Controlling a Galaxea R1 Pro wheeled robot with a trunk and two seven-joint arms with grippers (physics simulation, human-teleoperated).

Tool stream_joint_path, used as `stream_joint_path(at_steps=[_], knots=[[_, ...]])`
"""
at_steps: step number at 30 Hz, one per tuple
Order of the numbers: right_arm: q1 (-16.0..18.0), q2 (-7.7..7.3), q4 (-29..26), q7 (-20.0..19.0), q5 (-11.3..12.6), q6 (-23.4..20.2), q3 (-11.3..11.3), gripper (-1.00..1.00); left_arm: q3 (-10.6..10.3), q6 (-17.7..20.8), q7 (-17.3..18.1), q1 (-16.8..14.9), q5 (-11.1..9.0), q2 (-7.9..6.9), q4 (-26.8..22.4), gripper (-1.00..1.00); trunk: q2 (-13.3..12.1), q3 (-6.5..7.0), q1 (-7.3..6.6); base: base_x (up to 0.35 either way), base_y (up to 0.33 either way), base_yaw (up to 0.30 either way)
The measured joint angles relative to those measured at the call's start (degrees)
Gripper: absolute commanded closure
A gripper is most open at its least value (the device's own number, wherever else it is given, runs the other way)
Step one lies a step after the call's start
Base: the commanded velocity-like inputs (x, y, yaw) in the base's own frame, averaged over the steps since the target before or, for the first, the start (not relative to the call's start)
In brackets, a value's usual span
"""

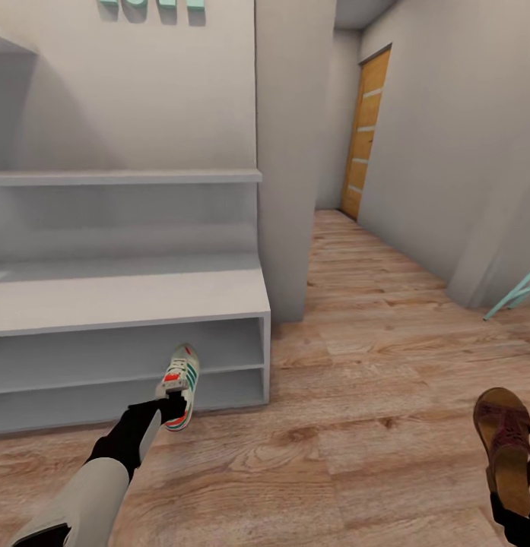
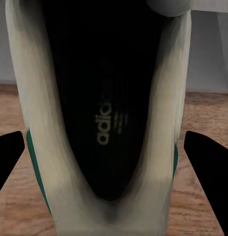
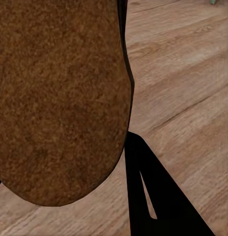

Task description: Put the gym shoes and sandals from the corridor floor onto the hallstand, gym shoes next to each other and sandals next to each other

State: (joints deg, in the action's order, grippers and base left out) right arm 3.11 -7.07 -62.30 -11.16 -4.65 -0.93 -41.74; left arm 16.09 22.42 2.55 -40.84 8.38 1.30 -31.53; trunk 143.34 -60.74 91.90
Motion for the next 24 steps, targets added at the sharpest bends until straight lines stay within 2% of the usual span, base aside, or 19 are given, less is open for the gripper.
stream_joint_path(at_steps=[15,19,24], knots=[[0.00,0.01,0.11,0.00,-0.02,0.08,-0.08,1.00,0.15,-0.13,0.00,0.00,0.04,-0.63,-0.01,1.00,0.00,0.00,-0.02,0.316,0.000,0.000],[0.00,0.01,0.13,0.00,-0.04,0.08,-0.08,1.00,0.26,-0.09,0.00,-0.06,-0.98,-0.76,-0.77,1.00,0.03,0.01,-0.05,0.333,0.000,0.000],[0.00,0.00,0.12,-0.01,-0.04,0.09,-0.08,1.00,0.27,-0.09,0.00,-0.06,-1.08,-0.81,-1.51,1.00,0.03,0.01,-0.02,0.106,0.000,0.000]])
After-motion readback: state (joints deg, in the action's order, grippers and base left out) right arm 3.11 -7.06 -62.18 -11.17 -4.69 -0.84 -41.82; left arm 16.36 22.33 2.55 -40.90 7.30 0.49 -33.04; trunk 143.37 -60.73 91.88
